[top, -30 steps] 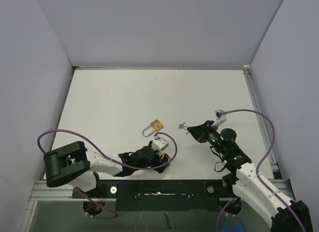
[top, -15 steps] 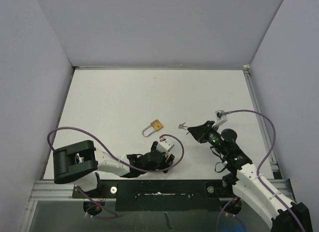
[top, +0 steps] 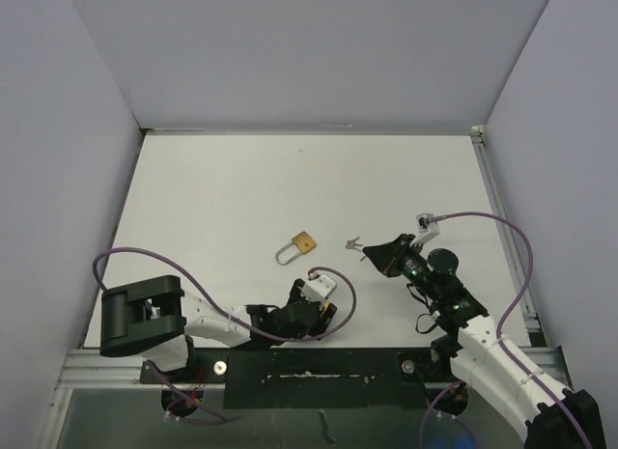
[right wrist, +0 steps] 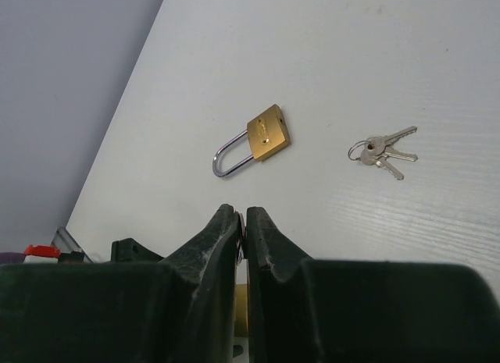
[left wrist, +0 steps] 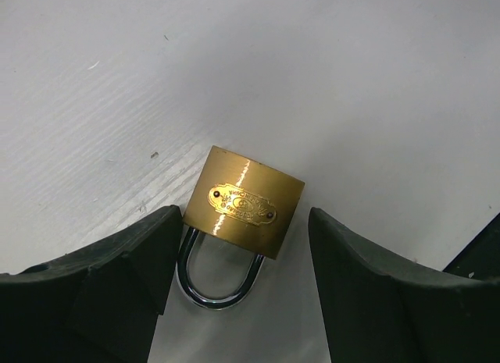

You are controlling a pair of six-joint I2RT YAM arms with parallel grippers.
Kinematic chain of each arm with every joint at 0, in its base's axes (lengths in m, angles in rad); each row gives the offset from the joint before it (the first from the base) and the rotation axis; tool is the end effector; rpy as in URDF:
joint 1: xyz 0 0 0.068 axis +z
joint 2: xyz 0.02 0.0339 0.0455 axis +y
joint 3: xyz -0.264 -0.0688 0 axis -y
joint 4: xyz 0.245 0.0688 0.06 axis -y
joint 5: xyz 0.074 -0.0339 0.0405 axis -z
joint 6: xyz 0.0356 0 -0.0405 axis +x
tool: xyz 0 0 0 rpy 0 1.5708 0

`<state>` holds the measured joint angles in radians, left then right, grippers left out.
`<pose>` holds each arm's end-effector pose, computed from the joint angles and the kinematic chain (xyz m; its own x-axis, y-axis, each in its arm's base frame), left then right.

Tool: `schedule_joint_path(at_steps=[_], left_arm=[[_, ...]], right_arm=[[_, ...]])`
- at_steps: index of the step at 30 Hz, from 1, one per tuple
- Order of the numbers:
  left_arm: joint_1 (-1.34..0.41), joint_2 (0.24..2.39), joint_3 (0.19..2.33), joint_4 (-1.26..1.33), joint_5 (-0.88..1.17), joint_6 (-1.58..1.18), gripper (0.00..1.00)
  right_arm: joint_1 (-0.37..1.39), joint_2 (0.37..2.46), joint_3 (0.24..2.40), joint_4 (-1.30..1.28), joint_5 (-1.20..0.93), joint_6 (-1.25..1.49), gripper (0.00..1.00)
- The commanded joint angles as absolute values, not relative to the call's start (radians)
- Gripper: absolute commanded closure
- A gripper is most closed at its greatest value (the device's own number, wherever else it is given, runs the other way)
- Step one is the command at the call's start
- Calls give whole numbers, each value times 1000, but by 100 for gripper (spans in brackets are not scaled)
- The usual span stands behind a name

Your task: Unlock with the key

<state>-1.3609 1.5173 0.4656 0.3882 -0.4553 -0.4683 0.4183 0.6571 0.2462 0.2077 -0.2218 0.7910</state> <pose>0.0701 -0.2540 0.1289 -0.4784 0.3001 -0.8253 0.6615 0.7412 -0.1139 0.1485 0.0746 0.2100 -0.5514 0.5140 -0.6571 -0.2859 0.6235 0.7276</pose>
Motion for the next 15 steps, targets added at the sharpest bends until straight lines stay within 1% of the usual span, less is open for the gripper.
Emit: schedule_joint_path(at_steps=[1,9,10,11,12,13,15], left_arm=[[-1393,1595,477,184,-462,-527,38],[-1402,1625,489,169,-465,-551,65],[-1403,1621,486,171,-463,-549,71],[-1403,1616,484,175,-463,-546,81],[-1404,1609,482,180,-464,-540,95],[-1403,1599,481,184,-473,-535,100],[-1403,1573,479,206,-497,-506,100]], right_arm=[[411,643,256,243,-229,781,100],[411,635,255,234,-225,779,100],[411,634,255,233,-224,779,100],[411,636,252,234,-223,777,100],[412,636,252,233,-222,777,100],[412,638,252,233,-223,776,100],[413,643,252,233,-227,775,100]])
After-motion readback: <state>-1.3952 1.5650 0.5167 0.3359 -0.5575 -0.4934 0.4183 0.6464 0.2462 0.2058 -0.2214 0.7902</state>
